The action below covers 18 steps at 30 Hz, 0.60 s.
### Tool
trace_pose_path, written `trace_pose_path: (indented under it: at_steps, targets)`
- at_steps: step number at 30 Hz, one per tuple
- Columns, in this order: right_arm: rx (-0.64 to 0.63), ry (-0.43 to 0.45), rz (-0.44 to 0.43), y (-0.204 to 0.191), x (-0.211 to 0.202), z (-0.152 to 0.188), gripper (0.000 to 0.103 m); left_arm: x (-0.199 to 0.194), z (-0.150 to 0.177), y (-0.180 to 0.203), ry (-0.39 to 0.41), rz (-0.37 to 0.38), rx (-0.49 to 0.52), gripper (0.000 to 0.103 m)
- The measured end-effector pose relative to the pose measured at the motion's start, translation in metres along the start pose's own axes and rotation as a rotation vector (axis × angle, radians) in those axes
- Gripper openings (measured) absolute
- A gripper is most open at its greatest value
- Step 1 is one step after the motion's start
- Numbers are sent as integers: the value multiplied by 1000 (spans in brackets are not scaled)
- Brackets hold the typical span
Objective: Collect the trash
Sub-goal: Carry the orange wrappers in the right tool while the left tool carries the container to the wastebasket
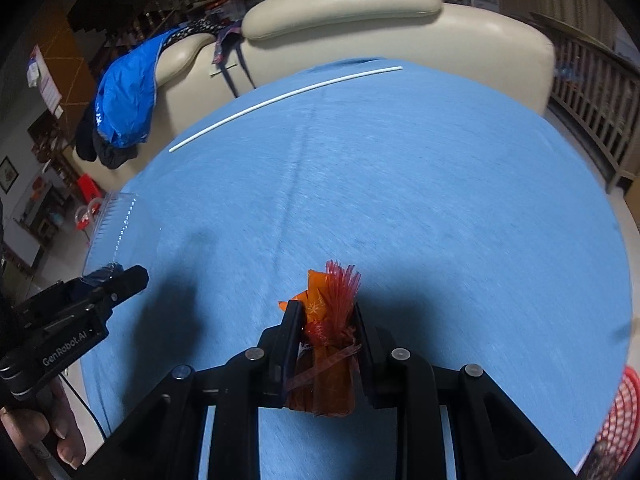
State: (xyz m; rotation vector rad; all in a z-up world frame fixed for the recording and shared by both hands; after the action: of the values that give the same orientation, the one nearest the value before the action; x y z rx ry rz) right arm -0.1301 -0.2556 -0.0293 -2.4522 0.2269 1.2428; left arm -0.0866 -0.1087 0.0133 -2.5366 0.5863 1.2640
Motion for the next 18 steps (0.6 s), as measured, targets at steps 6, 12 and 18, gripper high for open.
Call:
trace_pose_path:
  at_steps: [6,12,18]
  targets:
    - [29,27,27,20,-23,20,28,-14,6,38,18,24,59,43]
    - [53,55,43,35,-41,28,28,-23,8,63,31,39,98,43]
    - [76,81,60,46,-55,34,28,-29,10,79,43,45,125,43]
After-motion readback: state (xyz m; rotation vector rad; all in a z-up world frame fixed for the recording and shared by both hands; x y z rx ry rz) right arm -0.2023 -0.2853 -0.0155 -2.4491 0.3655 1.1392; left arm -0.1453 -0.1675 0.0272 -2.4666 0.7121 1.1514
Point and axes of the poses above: each gripper's, at about its wrist camera, not at the fingertips, and x roughly the way its jaws point, y to its right, z to its underside, the point moved 8 cm from there along x, roughly the way its jaws point, and after that the axes turned 6 degrees about x, right-handed, at the moved point
